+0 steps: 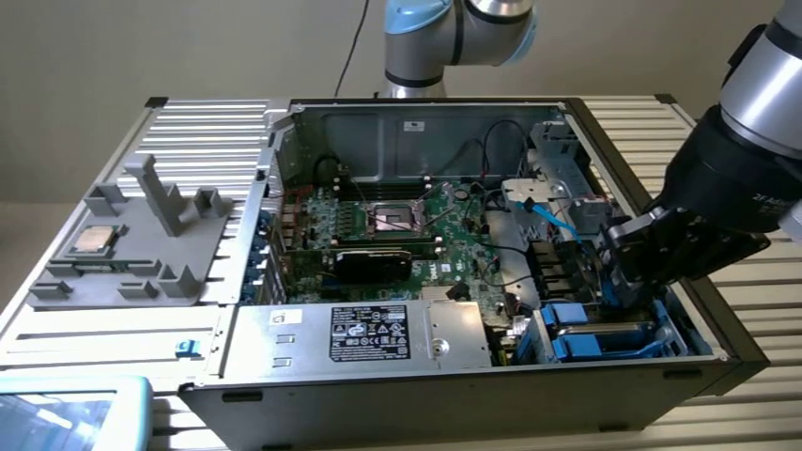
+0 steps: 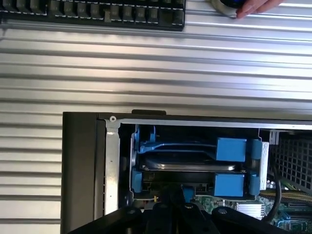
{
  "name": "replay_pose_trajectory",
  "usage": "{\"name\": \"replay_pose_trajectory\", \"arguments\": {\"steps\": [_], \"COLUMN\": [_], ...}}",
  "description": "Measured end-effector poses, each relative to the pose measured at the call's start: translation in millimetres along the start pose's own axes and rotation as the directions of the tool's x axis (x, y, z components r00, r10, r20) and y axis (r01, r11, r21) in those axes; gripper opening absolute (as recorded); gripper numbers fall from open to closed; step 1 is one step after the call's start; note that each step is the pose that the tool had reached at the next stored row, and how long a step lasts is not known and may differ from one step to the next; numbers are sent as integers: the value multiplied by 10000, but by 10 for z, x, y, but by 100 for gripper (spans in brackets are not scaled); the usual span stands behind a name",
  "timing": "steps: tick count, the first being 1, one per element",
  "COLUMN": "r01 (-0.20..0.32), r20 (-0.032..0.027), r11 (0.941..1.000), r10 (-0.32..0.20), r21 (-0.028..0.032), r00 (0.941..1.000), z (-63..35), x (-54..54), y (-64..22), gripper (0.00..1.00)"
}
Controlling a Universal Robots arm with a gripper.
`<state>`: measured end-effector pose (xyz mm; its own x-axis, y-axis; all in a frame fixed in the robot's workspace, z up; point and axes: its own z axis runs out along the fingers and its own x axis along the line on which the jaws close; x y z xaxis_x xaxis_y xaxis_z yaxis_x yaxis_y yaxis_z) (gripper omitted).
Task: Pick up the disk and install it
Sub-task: 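Insert the second disk wire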
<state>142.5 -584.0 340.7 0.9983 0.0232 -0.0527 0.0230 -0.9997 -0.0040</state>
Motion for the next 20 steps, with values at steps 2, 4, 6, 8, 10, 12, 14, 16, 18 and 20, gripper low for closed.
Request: {"name": "replay_pose_trajectory", "arguments": {"steps": [2, 4, 6, 8, 10, 12, 14, 16, 18, 20], "r01": [0, 0, 0, 0, 0, -2, -2, -2, -2, -2], "r20": [0, 0, 0, 0, 0, 1, 1, 1, 1, 1], "r11": [10000, 10000, 10000, 10000, 10000, 10000, 10000, 10000, 10000, 10000], "r10": [0, 0, 0, 0, 0, 2, 2, 2, 2, 2], "r21": [-2, -1, 1, -9, -31, -43, -43, -45, -46, -46], "r00": [10000, 10000, 10000, 10000, 10000, 10000, 10000, 10000, 10000, 10000], "z": [8, -3, -87, -177, -268, -339, -370, -377, -381, -384], "x": [0, 0, -4, -9, -18, -42, -76, -110, -134, -156], "y": [1, 1, 0, -2, -20, -38, -57, -81, -108, -139], "gripper": [11, 11, 11, 11, 11, 11, 11, 11, 11, 11]}}
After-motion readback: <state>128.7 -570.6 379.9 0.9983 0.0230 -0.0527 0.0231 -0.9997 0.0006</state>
